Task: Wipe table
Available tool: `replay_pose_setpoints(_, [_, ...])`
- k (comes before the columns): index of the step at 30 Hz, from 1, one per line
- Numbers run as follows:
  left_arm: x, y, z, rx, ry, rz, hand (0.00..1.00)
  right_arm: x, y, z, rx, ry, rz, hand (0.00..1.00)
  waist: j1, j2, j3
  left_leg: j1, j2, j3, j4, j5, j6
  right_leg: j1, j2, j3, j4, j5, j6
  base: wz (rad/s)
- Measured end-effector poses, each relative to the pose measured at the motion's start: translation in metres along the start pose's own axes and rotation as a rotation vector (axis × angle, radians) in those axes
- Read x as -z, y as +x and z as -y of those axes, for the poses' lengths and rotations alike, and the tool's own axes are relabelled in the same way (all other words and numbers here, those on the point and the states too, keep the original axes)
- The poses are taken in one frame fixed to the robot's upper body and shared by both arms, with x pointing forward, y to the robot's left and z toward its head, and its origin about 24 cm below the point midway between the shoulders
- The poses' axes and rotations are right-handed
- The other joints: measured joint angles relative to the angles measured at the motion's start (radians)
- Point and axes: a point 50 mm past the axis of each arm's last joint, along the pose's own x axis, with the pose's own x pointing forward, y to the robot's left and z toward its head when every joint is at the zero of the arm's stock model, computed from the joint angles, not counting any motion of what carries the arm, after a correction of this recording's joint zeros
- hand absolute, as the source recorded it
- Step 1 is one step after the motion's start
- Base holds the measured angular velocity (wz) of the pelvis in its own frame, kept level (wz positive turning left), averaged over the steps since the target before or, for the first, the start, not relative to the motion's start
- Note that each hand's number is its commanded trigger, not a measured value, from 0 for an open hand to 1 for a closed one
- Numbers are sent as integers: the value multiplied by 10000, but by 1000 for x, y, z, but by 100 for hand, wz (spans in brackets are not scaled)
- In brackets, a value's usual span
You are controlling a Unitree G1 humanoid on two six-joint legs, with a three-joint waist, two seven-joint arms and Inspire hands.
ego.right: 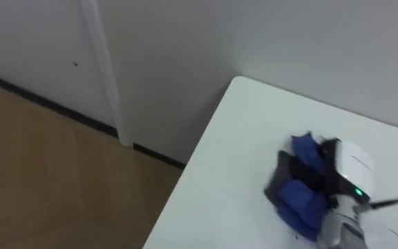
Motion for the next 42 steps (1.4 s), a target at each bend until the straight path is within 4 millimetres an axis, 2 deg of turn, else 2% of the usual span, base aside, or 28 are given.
replay_pose_setpoints(3, [6, -1, -2, -249, -409, -102, 0, 36, -15, 11, 660, 93, -1342, 100, -228, -92, -56, -36, -36, 183, 9, -1, 1, 76, -46, 39, -85, -39, 64, -2])
replay_pose_setpoints(5, [10, -2, 0, -230, -408, -193, 0, 49, -21, 16, 834, 114, -1895, 100, -390, -116, -70, -36, -48, 132, 78, -11, 16, 154, -54, -51, -82, -45, 75, 8])
replay_pose_setpoints(7, [10, -2, 0, -230, -398, -195, 0, 54, -23, 17, 878, 111, -2084, 100, -428, -115, -69, -47, -47, 123, 95, -38, 59, 159, -49, -59, -86, -67, 110, 7])
replay_pose_setpoints(8, [4, -1, 0, -224, -326, -97, 0, 54, -22, 17, 892, 137, -2136, 100, -425, -65, -76, -84, -39, 139, 135, -122, 181, 156, -8, -78, -96, -84, 138, 0])
replay_pose_setpoints(10, [4, -1, 5, -80, -100, -127, 0, 48, -17, 15, 868, 62, -2156, 100, -290, -2, -71, -24, 23, 206, 118, -136, 177, 159, 17, 87, -70, -88, 144, -18])
replay_pose_setpoints(12, [0, -2, 15, 184, -34, -43, 0, 28, -3, 12, 845, -18, -1848, 100, -21, 185, -47, -1, 80, 398, 185, -177, 119, 95, 65, 193, -63, -58, 94, -46])
replay_pose_setpoints(14, [-1, -2, 23, 431, 108, -107, 0, 13, 1, 9, 639, -257, -1412, 100, -13, 222, -10, -12, 96, 455, 243, -180, 94, 20, 117, 329, 3, -43, 58, -32])
replay_pose_setpoints(16, [-5, -3, 32, 732, 251, -40, 0, -12, 5, 4, 285, -474, -479, 100, 325, 414, 27, -43, 117, 637, 246, -166, 66, -280, 196, 602, 143, -56, -25, -59])
replay_pose_setpoints(17, [-9, -2, 34, 842, 353, 25, 0, -36, 3, -4, -190, -595, 457, 100, 470, 465, 45, -102, 145, 617, 246, -148, 49, -424, 278, 738, 181, -30, -73, -52])
replay_pose_setpoints(18, [-13, -2, 35, 896, 312, 111, 0, -65, -2, -15, -713, -748, 1616, 100, 551, 463, 64, -202, 180, 618, 248, -116, 14, -577, 316, 745, 307, 8, -169, -41])
replay_pose_setpoints(19, [-16, -1, 35, 946, 308, 153, 0, -81, -5, -20, -959, -906, 2296, 100, 621, 463, 65, -246, 191, 631, 244, -79, -2, -651, 335, 750, 326, 34, -209, -24])
replay_pose_setpoints(20, [-24, 0, 36, 1012, 346, 317, 0, -112, -11, -28, -1367, -1191, 3675, 100, 776, 464, 105, -340, 218, 609, 233, -33, -38, -769, 373, 743, 331, 70, -262, 0])
replay_pose_setpoints(21, [-31, 1, 36, 1050, 426, 505, 0, -143, -16, -36, -1745, -1311, 4905, 100, 838, 497, 211, -376, 232, 531, 217, 11, -68, -807, 402, 707, 289, 95, -293, 7])
replay_pose_setpoints(22, [-35, 1, 37, 1071, 509, 608, 0, -156, -19, -39, -1911, -1327, 5353, 100, 901, 394, 256, -390, 239, 509, 195, 24, -78, -852, 429, 749, 285, 96, -298, 10])
replay_pose_setpoints(24, [-45, 1, 37, 1151, 524, 965, 0, -195, -29, -41, -2167, -1453, 6852, 100, 1536, 370, 194, -452, 265, 545, 62, 91, -124, -1065, 486, 846, 273, 88, -332, 0])
replay_pose_setpoints(27, [-36, 0, 39, 1292, 468, 712, 0, -212, -34, -40, -2301, -1448, 7664, 100, 1577, 294, 212, -535, 255, 370, 65, 116, -111, -1055, 443, 653, 296, 97, -340, 28])
replay_pose_setpoints(28, [-28, -1, 40, 1316, 498, 554, 0, -209, -34, -42, -2379, -1512, 7614, 100, 1529, 276, 202, -526, 255, 267, 60, 117, -110, -1022, 427, 556, 334, 98, -337, 38])
replay_pose_setpoints(30, [-19, -3, 41, 1376, 461, 335, 0, -179, -32, -50, -2757, -1459, 6770, 100, 1312, 221, 193, -442, 181, 107, 45, 117, -109, -830, 275, 472, 284, 62, -275, 40])
replay_pose_setpoints(31, [-15, -3, 41, 1408, 440, 247, 0, -173, -32, -49, -2670, -1297, 6607, 100, 1205, 227, 197, -384, 158, 118, 25, 117, -109, -775, 246, 478, 297, 44, -247, 21])
replay_pose_setpoints(33, [-3, -4, 36, 1257, 217, -104, 0, -137, -33, -50, -2296, -499, 5423, 100, 772, 258, 210, -51, 70, 180, 21, 117, -108, -430, 94, 483, 332, -42, -104, 10])
replay_pose_setpoints(34, [-1, -3, 33, 1179, 155, -171, 0, -125, -33, -49, -2137, -263, 5009, 100, 674, 264, 213, 45, 59, 278, 23, 116, -107, -366, 61, 488, 409, -66, -65, 3])
replay_pose_setpoints(36, [5, -2, 22, 647, -328, -384, 0, -75, -29, -39, -1168, 531, 2834, 100, 148, 286, 189, 298, 59, 829, 38, 107, -93, -332, -72, 475, 858, -133, 47, 0])
replay_pose_setpoints(37, [5, -2, 18, 510, -381, -419, 0, -62, -28, -35, -889, 668, 2245, 100, 92, 324, 178, 344, 68, 981, 49, 89, -63, -341, -95, 470, 950, -133, 50, -13])
replay_pose_setpoints(38, [4, -1, 10, 193, -379, -356, 0, -38, -25, -27, -425, 890, 1245, 100, -34, 345, 149, 359, 73, 1241, 198, 12, 58, -357, -157, 444, 1060, -132, 61, -28])
replay_pose_setpoints(39, [3, 0, 0, -94, -307, -291, 0, -20, -21, -19, -77, 885, 547, 100, -156, 365, 138, 329, 83, 1457, 393, -81, 203, -393, -231, 335, 1168, -136, 196, -36])
replay_pose_setpoints(40, [2, 1, -4, -254, -359, -251, 0, -12, -20, -15, 68, 826, 255, 100, -164, 391, 121, 325, 105, 1559, 465, -133, 286, -421, -252, 286, 1208, -136, 312, -50])
replay_pose_setpoints(41, [1, 0, -9, -517, -541, -159, 0, 0, -18, -7, 299, 667, -164, 100, -134, 516, 40, 213, 198, 1702, 620, -259, 468, -619, -355, 191, 1549, -212, 626, -63])
replay_pose_setpoints(42, [-1, 0, -11, -658, -605, -84, 0, 7, -15, -2, 447, 481, -400, 100, -140, 604, -2, 99, 203, 1719, 903, -379, 542, -885, -872, 36, 2077, -356, 742, -57])
